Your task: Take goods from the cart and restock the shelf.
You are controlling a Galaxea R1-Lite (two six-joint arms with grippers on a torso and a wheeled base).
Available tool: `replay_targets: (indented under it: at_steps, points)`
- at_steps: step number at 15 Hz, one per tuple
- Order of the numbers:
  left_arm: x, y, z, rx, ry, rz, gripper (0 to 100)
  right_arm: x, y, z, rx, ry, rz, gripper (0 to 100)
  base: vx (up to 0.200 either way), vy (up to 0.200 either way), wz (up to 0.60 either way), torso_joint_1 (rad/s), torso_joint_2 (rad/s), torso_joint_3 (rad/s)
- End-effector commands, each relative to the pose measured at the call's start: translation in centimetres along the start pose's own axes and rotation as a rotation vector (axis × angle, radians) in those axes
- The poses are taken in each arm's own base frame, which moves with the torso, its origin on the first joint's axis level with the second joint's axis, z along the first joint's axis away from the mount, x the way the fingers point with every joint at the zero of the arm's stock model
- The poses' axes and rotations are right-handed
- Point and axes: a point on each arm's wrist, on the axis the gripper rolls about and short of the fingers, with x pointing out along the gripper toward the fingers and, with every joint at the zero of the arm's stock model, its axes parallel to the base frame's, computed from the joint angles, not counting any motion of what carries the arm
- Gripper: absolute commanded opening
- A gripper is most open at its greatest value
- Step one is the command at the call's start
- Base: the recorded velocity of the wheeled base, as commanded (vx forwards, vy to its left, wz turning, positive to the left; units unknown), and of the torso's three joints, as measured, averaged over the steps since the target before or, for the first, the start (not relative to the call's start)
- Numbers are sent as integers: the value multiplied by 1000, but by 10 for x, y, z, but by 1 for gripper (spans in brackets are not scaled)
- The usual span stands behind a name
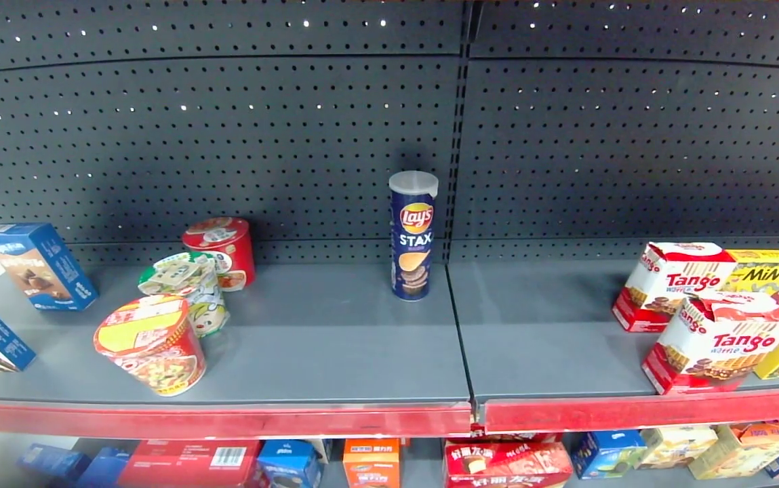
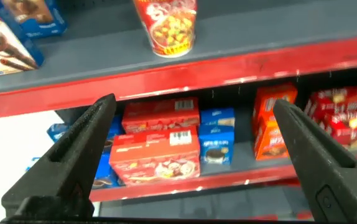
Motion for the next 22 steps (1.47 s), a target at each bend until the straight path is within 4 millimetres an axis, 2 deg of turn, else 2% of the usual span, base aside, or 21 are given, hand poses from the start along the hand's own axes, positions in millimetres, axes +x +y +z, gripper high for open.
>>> replay_targets:
  at_steps: [1, 3, 5, 6, 7, 8, 10, 13, 16, 18, 20, 22]
  points:
    - [5, 2, 10, 10, 41, -84, 100, -35, 0, 10, 63, -66, -84, 0, 0, 0, 0, 0, 0, 0]
    - [22, 8, 69, 10, 36, -159, 100, -58, 3, -8, 59, -59, -110, 0, 0, 0, 0, 0, 0, 0]
    - [56, 11, 116, 18, 19, -197, 100, -67, 8, -16, 56, -63, -155, 0, 0, 0, 0, 0, 0, 0]
    - [81, 13, 139, 20, 13, -201, 100, -68, 9, -16, 55, -59, -178, 0, 0, 0, 0, 0, 0, 0]
    - [81, 13, 139, 20, 13, -201, 100, -68, 9, -16, 55, -59, -178, 0, 0, 0, 0, 0, 0, 0]
    - [133, 8, 164, 21, 23, -238, 100, -69, 11, -13, 46, -72, -191, 0, 0, 0, 0, 0, 0, 0]
    - [162, -3, 171, 27, 40, -294, 100, -70, 11, -10, 4, -78, -181, 0, 0, 0, 0, 0, 0, 0]
    - [186, -32, 179, 42, 60, -439, 100, -62, 10, -6, -6, -46, -179, 0, 0, 0, 0, 0, 0, 0]
    - [221, -57, 185, 47, 91, -507, 100, -57, 9, -3, -17, -42, -178, 0, 0, 0, 0, 0, 0, 0]
    - [243, -62, 193, 43, 90, -499, 100, -55, 9, -5, -20, -31, -178, 0, 0, 0, 0, 0, 0, 0]
    - [257, -67, 189, 45, 108, -497, 100, -54, 9, -7, -43, -23, -177, 0, 0, 0, 0, 0, 0, 0]
    - [284, -74, 196, -35, 113, -484, 100, -54, 9, -9, -46, -18, -176, 0, 0, 0, 0, 0, 0, 0]
